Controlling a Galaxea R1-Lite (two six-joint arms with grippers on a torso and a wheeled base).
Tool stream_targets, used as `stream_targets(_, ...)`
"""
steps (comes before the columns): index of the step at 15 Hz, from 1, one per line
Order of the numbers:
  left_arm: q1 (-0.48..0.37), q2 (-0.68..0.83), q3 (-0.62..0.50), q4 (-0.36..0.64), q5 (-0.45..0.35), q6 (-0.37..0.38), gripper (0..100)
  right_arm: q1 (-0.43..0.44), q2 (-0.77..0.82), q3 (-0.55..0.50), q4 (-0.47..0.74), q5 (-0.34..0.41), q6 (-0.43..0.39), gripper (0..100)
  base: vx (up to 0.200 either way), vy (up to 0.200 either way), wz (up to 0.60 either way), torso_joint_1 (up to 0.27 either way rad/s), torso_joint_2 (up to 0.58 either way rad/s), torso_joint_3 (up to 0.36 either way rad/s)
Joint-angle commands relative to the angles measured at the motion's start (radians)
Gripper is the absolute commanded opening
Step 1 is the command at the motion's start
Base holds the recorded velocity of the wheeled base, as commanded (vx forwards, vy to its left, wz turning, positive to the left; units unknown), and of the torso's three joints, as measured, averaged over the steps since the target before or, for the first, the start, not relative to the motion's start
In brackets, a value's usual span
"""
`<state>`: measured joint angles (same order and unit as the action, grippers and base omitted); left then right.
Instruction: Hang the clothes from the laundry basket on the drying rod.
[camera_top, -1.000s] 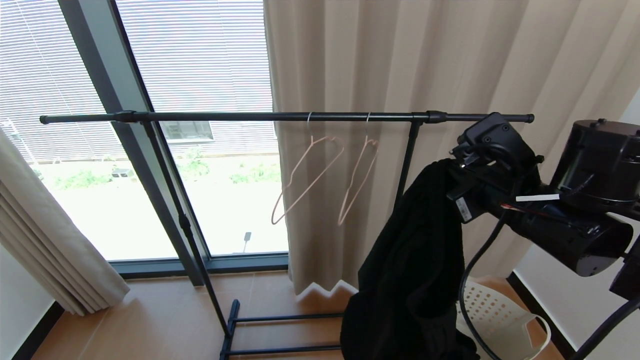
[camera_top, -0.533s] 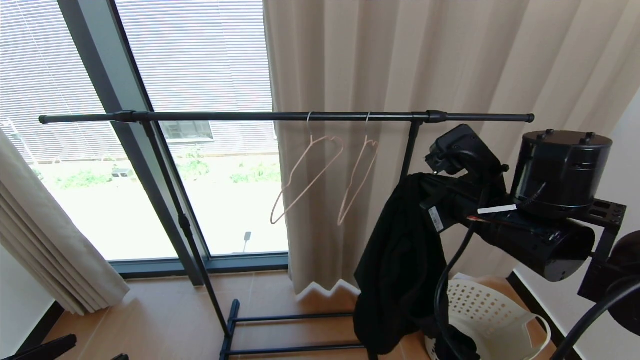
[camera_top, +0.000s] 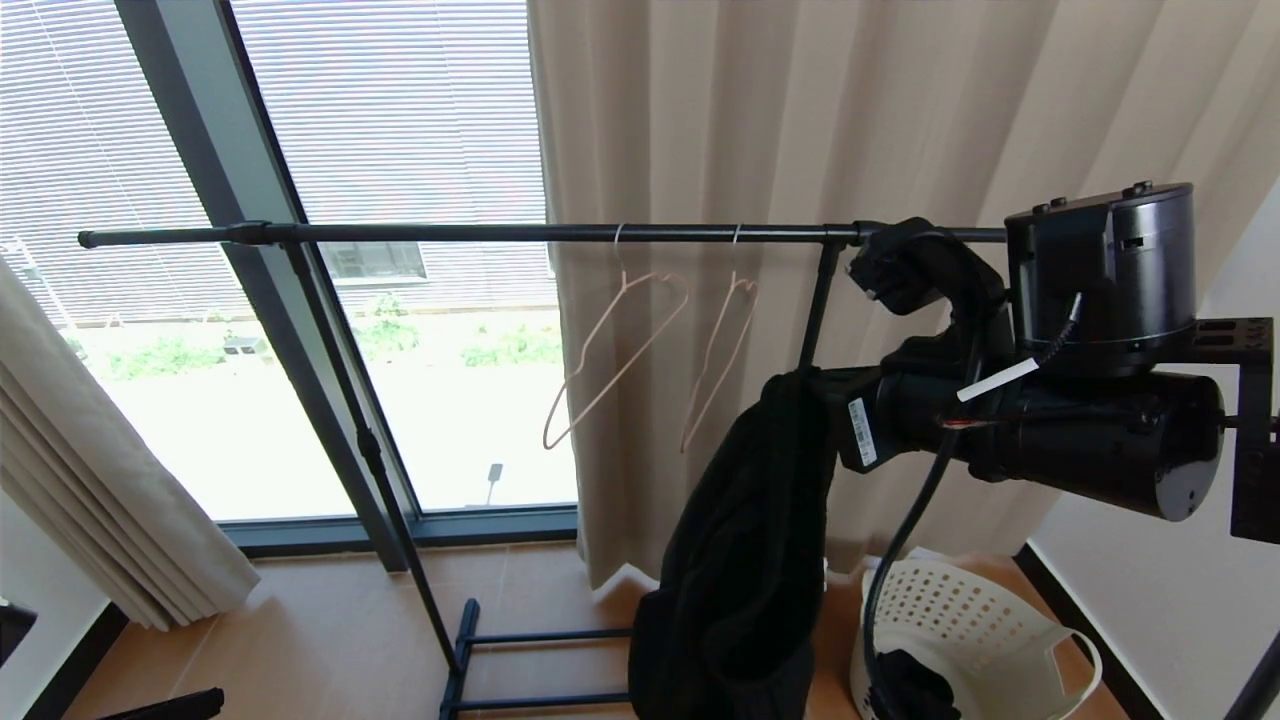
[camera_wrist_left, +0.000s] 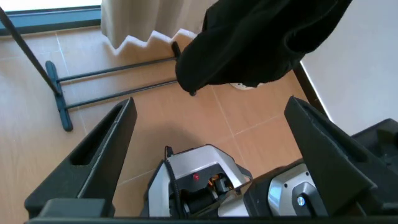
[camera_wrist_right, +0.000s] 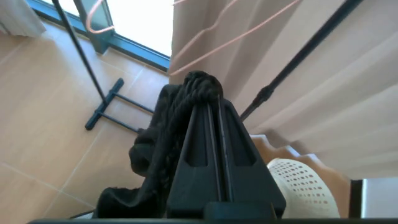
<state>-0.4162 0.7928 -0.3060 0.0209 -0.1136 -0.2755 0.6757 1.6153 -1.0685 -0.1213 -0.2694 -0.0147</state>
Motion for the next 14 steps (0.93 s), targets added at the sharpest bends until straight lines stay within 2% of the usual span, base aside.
stream_targets(1, -0.033, 0.028, 0.001, -0.001, 0.0, -0.001, 100, 0.024, -0.002, -0.019, -0.001, 0.004, 0.005, 0, 0.0, 0.0, 0.0, 0.0, 0.0, 0.0)
stream_targets(4, -0.09, 0.164, -0.03, -0.012, -0.003, -0.002, 100, 0.027, 0.006, -0.036, -0.008, 0.041, 0.024, 0, 0.0, 0.0, 0.0, 0.0, 0.0, 0.0)
stream_targets(7, -0.176, 0.488, -0.16, -0.159, -0.008, -0.027, 100, 0.024, 0.043, -0.068, -0.008, 0.035, 0.027, 0, 0.0, 0.0, 0.0, 0.0, 0.0, 0.0)
stream_targets(9, -0.211, 0.642, -0.246, -0.226, -0.006, -0.027, 100, 0.024, 0.043, -0.067, -0.009, 0.036, 0.033, 0, 0.0, 0.0, 0.0, 0.0, 0.0, 0.0)
stream_targets(11, -0.23, 0.749, -0.351, -0.254, -0.008, -0.033, 100, 0.03, 0.064, -0.068, -0.011, 0.036, 0.082, 0, 0.0, 0.0, 0.0, 0.0, 0.0, 0.0)
stream_targets(14, -0.276, 0.83, -0.403, -0.256, -0.003, -0.079, 100, 0.056, 0.12, -0.108, -0.011, 0.03, 0.121, 0, 0.0, 0.0, 0.0, 0.0, 0.0, 0.0)
